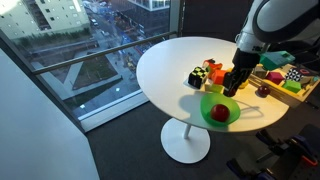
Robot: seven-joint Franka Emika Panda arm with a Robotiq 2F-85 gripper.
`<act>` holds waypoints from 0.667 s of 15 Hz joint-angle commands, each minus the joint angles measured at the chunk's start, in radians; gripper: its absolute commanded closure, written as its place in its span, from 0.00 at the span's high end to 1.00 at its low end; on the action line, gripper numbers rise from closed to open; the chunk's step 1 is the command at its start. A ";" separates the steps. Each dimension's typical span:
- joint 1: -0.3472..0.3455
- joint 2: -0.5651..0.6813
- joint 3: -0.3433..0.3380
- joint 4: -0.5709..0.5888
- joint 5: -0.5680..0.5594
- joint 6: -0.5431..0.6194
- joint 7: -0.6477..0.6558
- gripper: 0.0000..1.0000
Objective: Put the plastic strawberry in the bowl
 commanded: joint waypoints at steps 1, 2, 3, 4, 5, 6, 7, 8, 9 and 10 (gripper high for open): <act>0.009 -0.006 0.008 0.004 0.020 -0.025 -0.018 0.26; 0.011 -0.004 0.011 -0.001 0.017 -0.018 -0.016 0.26; 0.014 -0.003 0.013 -0.004 0.015 -0.013 -0.015 0.26; 0.015 -0.001 0.015 -0.008 0.013 -0.011 -0.014 0.26; 0.017 0.000 0.016 -0.013 0.010 -0.007 -0.014 0.26; 0.017 0.001 0.017 -0.017 0.007 -0.005 -0.013 0.26; 0.017 0.002 0.016 -0.022 0.004 -0.005 -0.013 0.26; 0.016 0.004 0.015 -0.024 0.002 -0.006 -0.014 0.26; 0.015 0.005 0.014 -0.026 0.001 -0.007 -0.014 0.26; 0.014 0.005 0.014 -0.027 0.001 -0.010 -0.014 0.76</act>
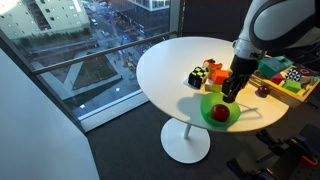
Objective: Put the plastic strawberry in the bowl
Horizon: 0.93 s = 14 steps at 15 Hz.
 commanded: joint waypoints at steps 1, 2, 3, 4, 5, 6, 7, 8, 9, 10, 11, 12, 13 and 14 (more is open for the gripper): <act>-0.003 -0.006 -0.002 -0.008 0.001 -0.008 -0.016 0.77; -0.004 -0.007 -0.002 -0.009 0.001 -0.010 -0.018 0.84; -0.005 -0.008 -0.003 -0.010 0.001 -0.010 -0.018 0.91; -0.006 -0.009 -0.004 -0.010 0.002 -0.012 -0.019 0.98; -0.007 -0.010 -0.005 -0.010 0.001 -0.013 -0.020 1.00; -0.009 -0.013 -0.008 -0.010 -0.001 -0.016 -0.021 1.00; -0.011 -0.016 -0.011 -0.010 -0.007 -0.015 -0.019 1.00; -0.013 -0.018 -0.015 -0.015 -0.013 -0.010 -0.018 1.00; -0.016 -0.018 -0.019 -0.016 -0.025 -0.006 -0.011 1.00; -0.019 -0.016 -0.024 -0.014 -0.044 -0.007 -0.001 1.00; -0.023 -0.015 -0.030 -0.012 -0.064 -0.007 0.004 1.00; -0.028 -0.013 -0.037 -0.009 -0.090 -0.008 0.010 1.00; -0.034 -0.013 -0.045 -0.006 -0.115 -0.009 0.012 1.00; -0.039 -0.012 -0.052 -0.005 -0.138 -0.007 0.014 1.00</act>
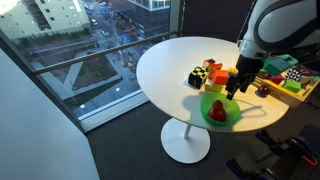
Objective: Put the plastic strawberry in the bowl
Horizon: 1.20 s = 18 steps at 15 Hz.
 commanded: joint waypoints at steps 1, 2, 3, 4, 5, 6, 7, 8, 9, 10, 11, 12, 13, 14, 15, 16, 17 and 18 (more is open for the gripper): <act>-0.024 -0.013 -0.026 0.005 -0.088 -0.004 0.015 1.00; -0.032 -0.011 -0.035 0.008 -0.109 -0.003 0.015 1.00; -0.040 -0.011 -0.043 0.011 -0.127 -0.004 0.013 1.00; -0.047 -0.014 -0.051 0.014 -0.142 -0.007 0.012 1.00; -0.056 -0.018 -0.060 0.018 -0.160 -0.015 0.011 1.00; -0.063 -0.023 -0.067 0.023 -0.176 -0.023 0.010 1.00; -0.070 -0.028 -0.074 0.028 -0.193 -0.029 0.010 1.00; -0.076 -0.035 -0.082 0.034 -0.214 -0.042 0.011 1.00; -0.082 -0.042 -0.088 0.041 -0.232 -0.054 0.009 1.00; -0.089 -0.051 -0.095 0.049 -0.253 -0.072 0.008 1.00; -0.093 -0.057 -0.100 0.059 -0.269 -0.091 0.006 1.00; -0.098 -0.068 -0.105 0.070 -0.279 -0.119 -0.005 1.00; -0.102 -0.077 -0.108 0.083 -0.285 -0.150 -0.013 1.00; -0.106 -0.089 -0.111 0.097 -0.283 -0.188 -0.030 1.00; -0.108 -0.099 -0.114 0.110 -0.282 -0.218 -0.038 1.00; -0.110 -0.111 -0.117 0.127 -0.275 -0.255 -0.050 1.00; -0.111 -0.121 -0.120 0.145 -0.270 -0.288 -0.059 1.00; -0.112 -0.130 -0.122 0.163 -0.268 -0.323 -0.064 1.00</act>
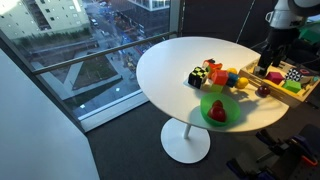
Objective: Put the plastic strawberry in the bowl
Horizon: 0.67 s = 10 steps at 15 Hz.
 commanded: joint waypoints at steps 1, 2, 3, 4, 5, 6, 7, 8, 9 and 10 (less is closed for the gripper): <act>-0.010 -0.044 -0.009 0.072 -0.001 -0.134 -0.043 1.00; -0.011 -0.052 -0.010 0.090 -0.002 -0.163 -0.046 1.00; -0.011 -0.059 -0.013 0.108 -0.001 -0.190 -0.054 1.00; -0.011 -0.067 -0.015 0.124 0.000 -0.211 -0.058 1.00; -0.011 -0.076 -0.017 0.137 0.002 -0.226 -0.063 1.00; -0.011 -0.086 -0.019 0.147 0.003 -0.235 -0.068 1.00; -0.010 -0.095 -0.021 0.158 0.005 -0.242 -0.072 1.00; -0.010 -0.108 -0.023 0.162 0.007 -0.239 -0.073 1.00; -0.010 -0.118 -0.024 0.168 0.010 -0.237 -0.073 1.00; -0.009 -0.130 -0.025 0.172 0.012 -0.232 -0.072 1.00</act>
